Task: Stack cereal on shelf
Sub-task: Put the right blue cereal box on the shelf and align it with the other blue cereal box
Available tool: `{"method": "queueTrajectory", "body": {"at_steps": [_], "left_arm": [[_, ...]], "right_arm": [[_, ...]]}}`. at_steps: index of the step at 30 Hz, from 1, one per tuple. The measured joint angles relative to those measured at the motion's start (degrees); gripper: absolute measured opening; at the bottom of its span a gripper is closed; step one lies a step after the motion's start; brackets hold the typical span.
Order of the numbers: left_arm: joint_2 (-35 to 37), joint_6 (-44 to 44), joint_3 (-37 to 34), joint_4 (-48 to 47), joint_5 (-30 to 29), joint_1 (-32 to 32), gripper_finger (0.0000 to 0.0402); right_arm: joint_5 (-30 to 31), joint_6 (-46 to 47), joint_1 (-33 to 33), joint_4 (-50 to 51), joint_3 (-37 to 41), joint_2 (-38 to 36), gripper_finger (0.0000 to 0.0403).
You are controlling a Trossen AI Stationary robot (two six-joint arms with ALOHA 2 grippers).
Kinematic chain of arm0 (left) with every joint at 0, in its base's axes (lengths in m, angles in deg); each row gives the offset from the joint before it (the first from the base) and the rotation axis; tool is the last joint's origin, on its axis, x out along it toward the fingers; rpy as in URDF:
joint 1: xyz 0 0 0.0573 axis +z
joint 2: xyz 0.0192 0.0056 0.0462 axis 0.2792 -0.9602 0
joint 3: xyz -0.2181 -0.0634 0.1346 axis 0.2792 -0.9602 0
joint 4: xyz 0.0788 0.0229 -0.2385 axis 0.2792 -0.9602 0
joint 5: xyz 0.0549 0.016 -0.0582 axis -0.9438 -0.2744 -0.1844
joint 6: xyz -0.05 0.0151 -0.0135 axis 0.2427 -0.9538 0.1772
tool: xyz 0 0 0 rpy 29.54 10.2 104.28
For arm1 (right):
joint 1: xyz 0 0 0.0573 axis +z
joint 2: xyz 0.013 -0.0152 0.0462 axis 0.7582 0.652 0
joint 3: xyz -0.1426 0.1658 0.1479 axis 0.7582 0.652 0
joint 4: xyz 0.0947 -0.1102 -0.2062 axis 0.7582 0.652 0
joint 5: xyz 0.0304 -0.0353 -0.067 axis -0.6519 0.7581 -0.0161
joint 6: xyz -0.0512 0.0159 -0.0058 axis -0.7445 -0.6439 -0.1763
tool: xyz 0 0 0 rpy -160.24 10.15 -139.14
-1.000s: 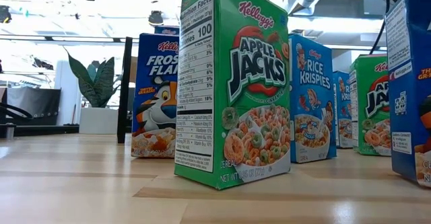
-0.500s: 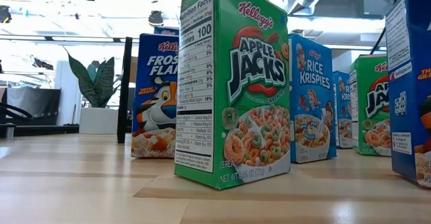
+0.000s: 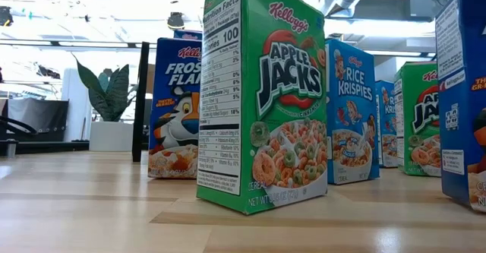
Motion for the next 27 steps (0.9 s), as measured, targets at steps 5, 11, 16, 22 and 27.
{"method": "queueTrajectory", "body": {"at_steps": [5,11,16,22,27], "left_arm": [[0.0,-0.1,0.0,-0.4,0.0,0.0,0.0283],[0.0,0.1,0.0,-0.6,0.0,0.0,0.0283],[0.0,0.2,0.0,-0.7,0.0,0.0,0.0283],[0.0,1.1,0.0,-0.7,0.1,0.0,0.0283],[0.0,0.8,0.0,-0.7,0.0,0.0,0.0283]], "right_arm": [[2.9,10.7,12.4,1.5,0.0,-1.4,0.0230],[13.2,30.8,29.9,2.7,0.1,0.0,0.0224],[20.9,48.5,39.7,2.7,0.1,3.2,0.0237],[21.3,64.0,47.0,2.6,0.1,8.3,0.0270],[24.2,73.3,51.9,2.7,0.0,12.8,0.0290]]}}
